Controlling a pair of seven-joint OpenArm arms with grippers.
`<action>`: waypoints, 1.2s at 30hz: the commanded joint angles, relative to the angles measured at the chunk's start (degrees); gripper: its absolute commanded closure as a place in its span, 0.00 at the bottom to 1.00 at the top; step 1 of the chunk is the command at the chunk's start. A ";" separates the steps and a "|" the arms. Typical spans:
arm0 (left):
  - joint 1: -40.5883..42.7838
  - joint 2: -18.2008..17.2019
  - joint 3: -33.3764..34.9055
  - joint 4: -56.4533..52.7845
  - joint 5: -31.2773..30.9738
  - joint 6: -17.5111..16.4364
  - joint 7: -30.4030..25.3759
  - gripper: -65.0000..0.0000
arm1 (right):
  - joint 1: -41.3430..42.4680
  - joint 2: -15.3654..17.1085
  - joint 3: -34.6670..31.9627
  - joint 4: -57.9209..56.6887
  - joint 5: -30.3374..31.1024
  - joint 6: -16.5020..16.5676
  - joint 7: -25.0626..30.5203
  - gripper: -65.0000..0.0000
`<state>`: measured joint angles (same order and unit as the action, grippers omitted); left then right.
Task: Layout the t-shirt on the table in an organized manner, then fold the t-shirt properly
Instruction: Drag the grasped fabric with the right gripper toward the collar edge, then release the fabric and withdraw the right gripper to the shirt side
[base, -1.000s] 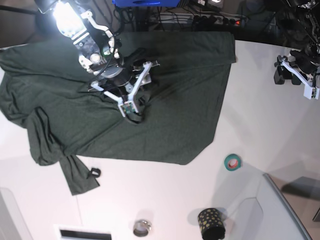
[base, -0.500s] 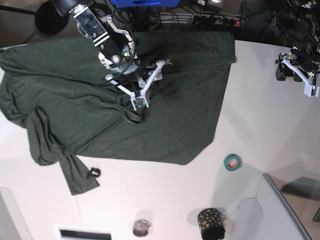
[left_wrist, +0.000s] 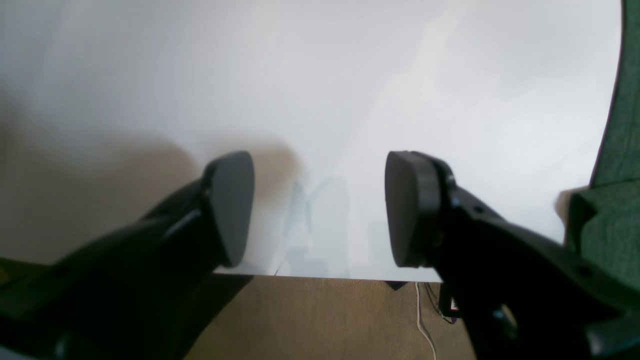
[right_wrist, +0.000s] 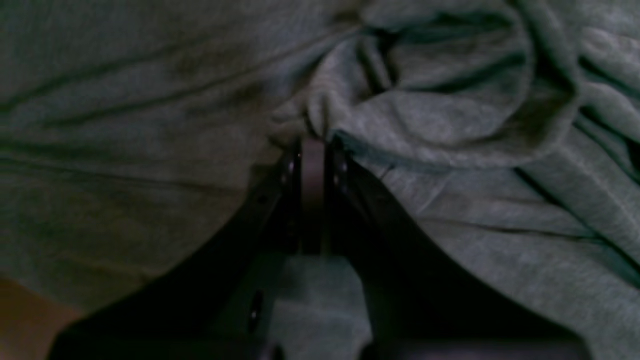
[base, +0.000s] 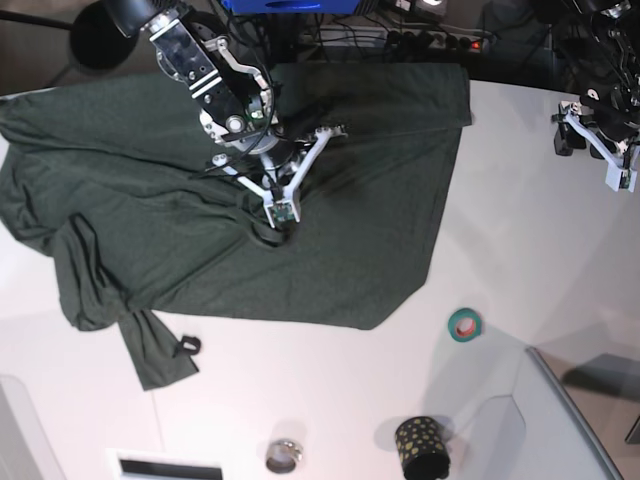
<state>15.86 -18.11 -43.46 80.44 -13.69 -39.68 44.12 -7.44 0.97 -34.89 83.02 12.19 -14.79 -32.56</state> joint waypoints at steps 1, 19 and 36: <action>-0.25 -1.10 -0.36 0.92 -0.50 -0.32 -1.00 0.39 | 0.01 -0.40 -0.14 2.30 -0.01 0.06 0.95 0.99; -1.04 -1.10 -0.01 1.01 -0.50 -0.32 -1.09 0.39 | 4.23 0.92 -17.46 9.33 -0.01 5.86 -2.21 0.99; -1.04 -1.01 -0.01 1.01 -0.50 -0.32 -1.09 0.39 | 15.49 -0.84 -17.90 0.80 -0.01 13.69 -2.30 0.80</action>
<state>15.05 -18.09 -43.11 80.60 -13.69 -39.70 43.94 7.44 0.86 -52.75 82.91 11.92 -1.41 -35.81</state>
